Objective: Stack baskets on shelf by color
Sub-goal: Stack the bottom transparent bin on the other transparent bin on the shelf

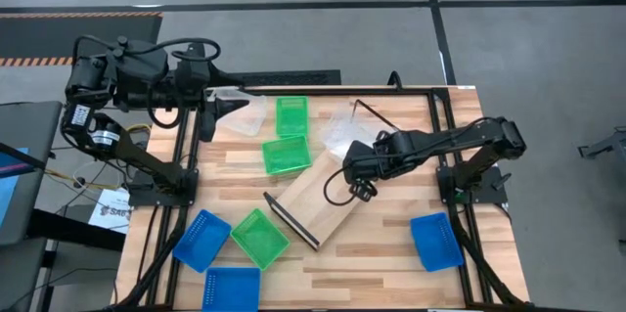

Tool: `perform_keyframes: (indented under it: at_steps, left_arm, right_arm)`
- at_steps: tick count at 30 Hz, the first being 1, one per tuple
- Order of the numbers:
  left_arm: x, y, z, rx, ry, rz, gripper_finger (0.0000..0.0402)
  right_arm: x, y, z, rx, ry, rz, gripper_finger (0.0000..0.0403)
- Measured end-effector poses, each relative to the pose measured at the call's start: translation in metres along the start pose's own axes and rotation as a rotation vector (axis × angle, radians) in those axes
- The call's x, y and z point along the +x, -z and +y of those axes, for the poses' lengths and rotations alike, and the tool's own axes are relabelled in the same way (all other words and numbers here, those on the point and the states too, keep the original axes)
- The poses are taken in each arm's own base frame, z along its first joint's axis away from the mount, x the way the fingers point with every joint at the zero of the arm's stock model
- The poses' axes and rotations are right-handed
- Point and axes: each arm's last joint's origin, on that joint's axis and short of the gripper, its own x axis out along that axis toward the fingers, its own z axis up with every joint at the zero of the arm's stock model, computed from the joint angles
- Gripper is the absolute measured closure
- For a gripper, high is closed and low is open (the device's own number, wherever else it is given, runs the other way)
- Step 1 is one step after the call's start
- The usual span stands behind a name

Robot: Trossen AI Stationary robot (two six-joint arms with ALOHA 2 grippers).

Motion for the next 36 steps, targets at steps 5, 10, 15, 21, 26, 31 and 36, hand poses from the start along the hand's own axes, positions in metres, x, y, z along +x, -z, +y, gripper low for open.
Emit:
perform_keyframes:
  at_steps: [5,10,15,21,26,31,36]
  left_arm:
    - [0.000,0.000,0.000,-0.005,-0.003,0.000,0.0192]
    - [0.000,0.000,0.000,-0.008,-0.003,0.000,0.0192]
    - [0.000,0.000,0.000,-0.008,-0.003,0.000,0.0192]
    - [0.000,0.000,0.000,-0.009,-0.003,0.000,0.0192]
    - [0.000,0.000,0.000,-0.010,-0.003,0.000,0.0192]
    - [0.000,0.000,0.000,-0.010,-0.003,0.000,0.0192]
    - [0.000,0.000,0.000,-0.014,-0.004,-0.001,0.0192]
  right_arm:
    - [0.000,0.000,-0.001,0.011,0.012,0.003,0.0402]
    - [0.000,0.000,-0.002,0.036,0.033,-0.015,0.0402]
    - [-0.001,0.000,-0.003,0.038,0.032,-0.016,0.0402]
    - [0.003,0.002,-0.003,0.040,0.040,-0.006,0.0403]
    - [0.010,0.007,-0.003,0.032,0.051,0.010,0.0402]
    - [0.013,0.007,-0.003,0.020,0.051,0.008,0.0403]
    - [0.014,0.004,-0.004,0.025,0.042,-0.005,0.0402]
